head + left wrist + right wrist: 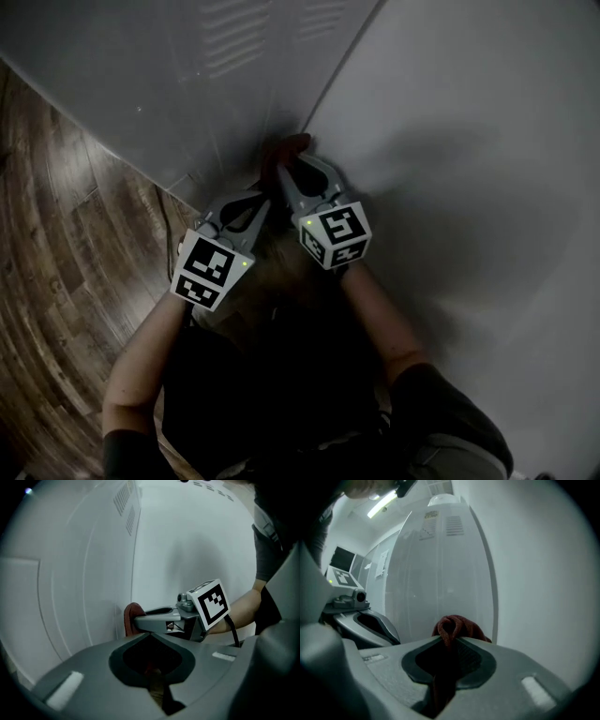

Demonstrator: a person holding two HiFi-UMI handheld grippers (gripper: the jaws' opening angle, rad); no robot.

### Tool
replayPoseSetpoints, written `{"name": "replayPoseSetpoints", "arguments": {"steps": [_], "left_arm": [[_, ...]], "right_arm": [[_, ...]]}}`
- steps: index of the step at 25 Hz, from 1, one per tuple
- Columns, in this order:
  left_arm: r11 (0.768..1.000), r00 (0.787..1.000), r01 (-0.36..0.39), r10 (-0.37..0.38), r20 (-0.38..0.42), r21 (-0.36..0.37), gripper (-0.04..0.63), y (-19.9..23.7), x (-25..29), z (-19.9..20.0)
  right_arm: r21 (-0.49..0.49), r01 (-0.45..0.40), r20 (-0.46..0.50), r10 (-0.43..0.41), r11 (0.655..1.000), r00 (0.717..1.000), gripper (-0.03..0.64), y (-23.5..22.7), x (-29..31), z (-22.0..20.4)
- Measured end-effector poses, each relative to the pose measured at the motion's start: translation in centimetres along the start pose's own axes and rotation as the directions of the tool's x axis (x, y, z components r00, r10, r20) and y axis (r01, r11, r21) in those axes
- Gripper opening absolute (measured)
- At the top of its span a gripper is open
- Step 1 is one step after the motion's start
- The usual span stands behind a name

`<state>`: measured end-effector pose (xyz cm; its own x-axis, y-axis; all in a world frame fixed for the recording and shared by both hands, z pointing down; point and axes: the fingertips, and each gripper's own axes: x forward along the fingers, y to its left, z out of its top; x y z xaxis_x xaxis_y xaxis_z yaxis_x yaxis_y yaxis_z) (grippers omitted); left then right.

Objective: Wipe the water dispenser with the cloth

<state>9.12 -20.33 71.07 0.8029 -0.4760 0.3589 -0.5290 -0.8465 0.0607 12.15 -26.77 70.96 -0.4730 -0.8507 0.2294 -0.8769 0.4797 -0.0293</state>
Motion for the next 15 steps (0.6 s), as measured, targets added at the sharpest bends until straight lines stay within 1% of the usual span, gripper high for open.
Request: {"name": "replayPoseSetpoints", "arguments": {"steps": [2, 3, 5, 7, 10, 13, 14, 15], "left_arm": [[1.0, 0.999, -0.01, 0.01, -0.047, 0.001, 0.02, 0.6, 0.3, -2.3], [1.0, 0.998, -0.015, 0.015, -0.059, -0.001, 0.02, 0.8, 0.4, -2.9], [1.0, 0.998, -0.031, 0.03, -0.06, -0.002, 0.02, 1.2, 0.3, -3.4], [0.999, 0.998, -0.05, 0.05, -0.048, 0.003, 0.02, 1.6, 0.0, -3.0], [0.998, 0.998, -0.063, 0.063, -0.009, 0.0, 0.02, 1.5, -0.8, -0.7], [0.999, 0.998, -0.049, 0.049, 0.033, 0.016, 0.02, 0.4, -2.6, 2.6], [0.999, 0.998, -0.05, 0.049, 0.048, 0.014, 0.02, -0.2, -3.7, 3.9], [0.998, 0.996, -0.06, 0.06, 0.067, -0.007, 0.02, -0.8, -5.0, 5.4]], "right_arm": [[0.018, 0.017, -0.06, -0.016, 1.0, 0.998, 0.048, -0.1, 1.2, -3.2], [0.031, 0.028, -0.083, -0.026, 0.999, 0.996, 0.048, -0.3, 1.5, -4.2], [0.047, 0.032, -0.099, -0.027, 0.998, 0.995, 0.048, -0.2, 1.8, -5.1], [0.048, 0.025, -0.096, -0.021, 0.999, 0.995, 0.048, -0.1, 1.8, -4.9], [0.051, 0.04, -0.091, -0.035, 0.998, 0.995, 0.048, -0.4, 0.9, -3.1], [0.059, 0.06, -0.089, -0.054, 0.997, 0.995, 0.048, -0.3, -1.0, -0.5], [0.058, 0.064, -0.092, -0.058, 0.996, 0.994, 0.048, -0.1, -1.8, 0.6], [0.055, 0.066, -0.098, -0.06, 0.996, 0.993, 0.048, 0.3, -2.8, 1.8]]}}
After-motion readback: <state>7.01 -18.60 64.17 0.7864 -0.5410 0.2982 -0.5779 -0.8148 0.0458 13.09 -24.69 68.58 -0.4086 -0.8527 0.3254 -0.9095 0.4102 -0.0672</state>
